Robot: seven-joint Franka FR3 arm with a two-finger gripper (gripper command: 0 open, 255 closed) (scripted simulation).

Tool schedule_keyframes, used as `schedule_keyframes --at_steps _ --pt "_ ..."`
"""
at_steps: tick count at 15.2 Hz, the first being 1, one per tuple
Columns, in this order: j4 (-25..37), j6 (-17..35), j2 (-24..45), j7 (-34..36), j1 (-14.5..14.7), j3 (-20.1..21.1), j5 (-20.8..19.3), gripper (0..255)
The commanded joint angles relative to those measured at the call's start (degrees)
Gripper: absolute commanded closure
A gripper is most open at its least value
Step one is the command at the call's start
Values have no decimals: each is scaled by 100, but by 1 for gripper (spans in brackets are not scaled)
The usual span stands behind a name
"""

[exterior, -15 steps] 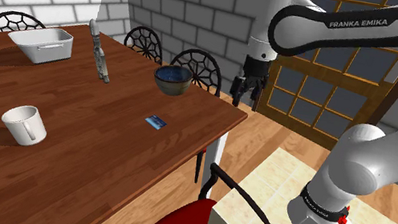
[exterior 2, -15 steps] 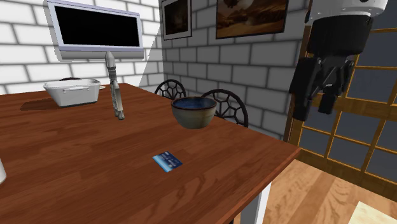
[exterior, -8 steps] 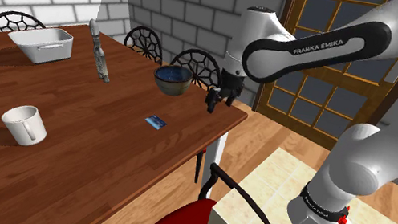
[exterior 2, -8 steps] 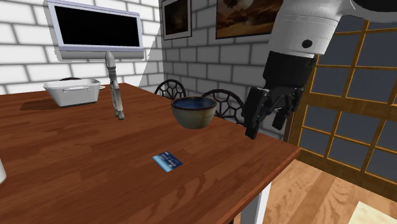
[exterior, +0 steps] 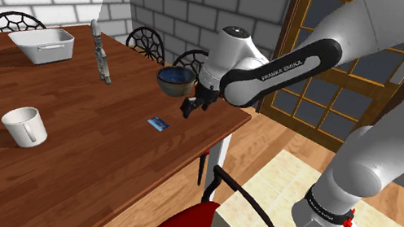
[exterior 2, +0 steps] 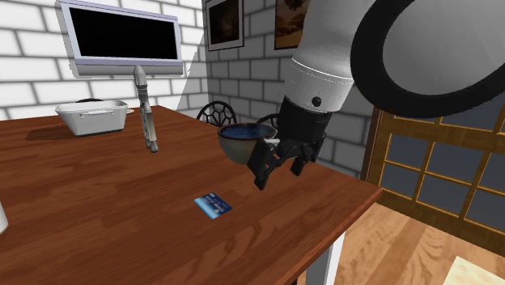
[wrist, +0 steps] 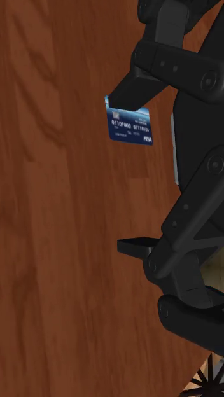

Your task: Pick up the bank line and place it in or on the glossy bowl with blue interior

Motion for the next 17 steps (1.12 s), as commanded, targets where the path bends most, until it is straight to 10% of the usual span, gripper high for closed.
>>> schedule_keyframes --at_steps 1,6,10,17 --pt "154 469 399 364 -143 231 -422 0" --pt "871 1209 1523 1960 -564 698 -2436 0" --pt "1722 1360 2432 3522 -310 491 -4422 0" --pt "2210 1459 3086 4131 -19 129 -5230 0"
